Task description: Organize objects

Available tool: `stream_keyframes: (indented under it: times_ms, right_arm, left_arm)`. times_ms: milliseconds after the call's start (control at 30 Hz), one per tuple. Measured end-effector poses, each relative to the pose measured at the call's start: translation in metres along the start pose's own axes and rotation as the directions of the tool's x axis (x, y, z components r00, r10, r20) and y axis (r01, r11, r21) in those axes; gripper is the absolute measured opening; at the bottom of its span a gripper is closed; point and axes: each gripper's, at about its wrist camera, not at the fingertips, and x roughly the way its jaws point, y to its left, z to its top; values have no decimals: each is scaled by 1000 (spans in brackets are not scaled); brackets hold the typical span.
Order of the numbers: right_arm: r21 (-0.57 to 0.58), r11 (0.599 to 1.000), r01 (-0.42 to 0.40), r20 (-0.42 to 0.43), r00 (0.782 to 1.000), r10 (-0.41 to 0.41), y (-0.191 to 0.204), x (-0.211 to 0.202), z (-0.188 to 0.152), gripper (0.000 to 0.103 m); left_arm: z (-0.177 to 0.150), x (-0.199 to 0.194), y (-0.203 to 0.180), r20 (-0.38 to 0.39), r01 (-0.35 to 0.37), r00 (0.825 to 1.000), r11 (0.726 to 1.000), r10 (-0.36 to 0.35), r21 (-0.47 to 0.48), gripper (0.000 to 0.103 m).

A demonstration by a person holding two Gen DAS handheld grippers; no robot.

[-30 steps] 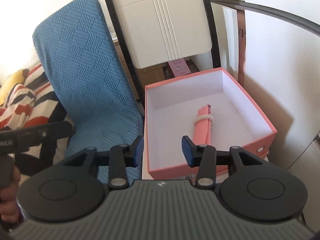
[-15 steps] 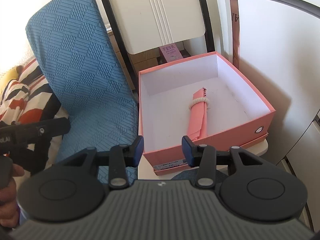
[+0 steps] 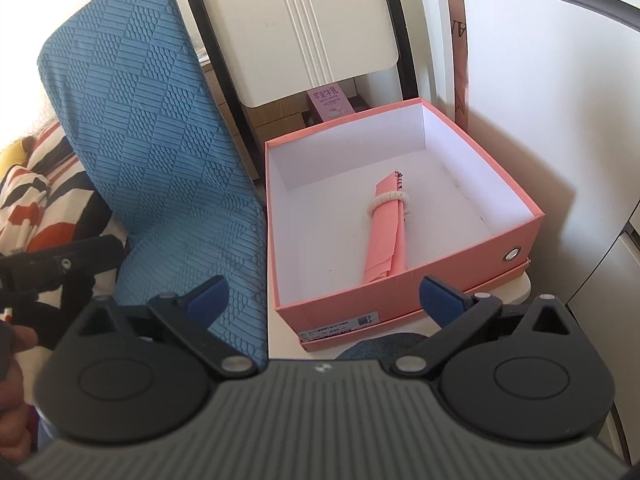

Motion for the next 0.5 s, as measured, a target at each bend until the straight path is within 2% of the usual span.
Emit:
stream_keyframes:
  times_ms: [500]
  right_arm:
    - [5, 1000, 15, 5, 1000, -15, -1, 0, -3, 103]
  left_arm:
    - [-1, 3, 0, -21, -6, 1000, 1000, 6, -4, 103]
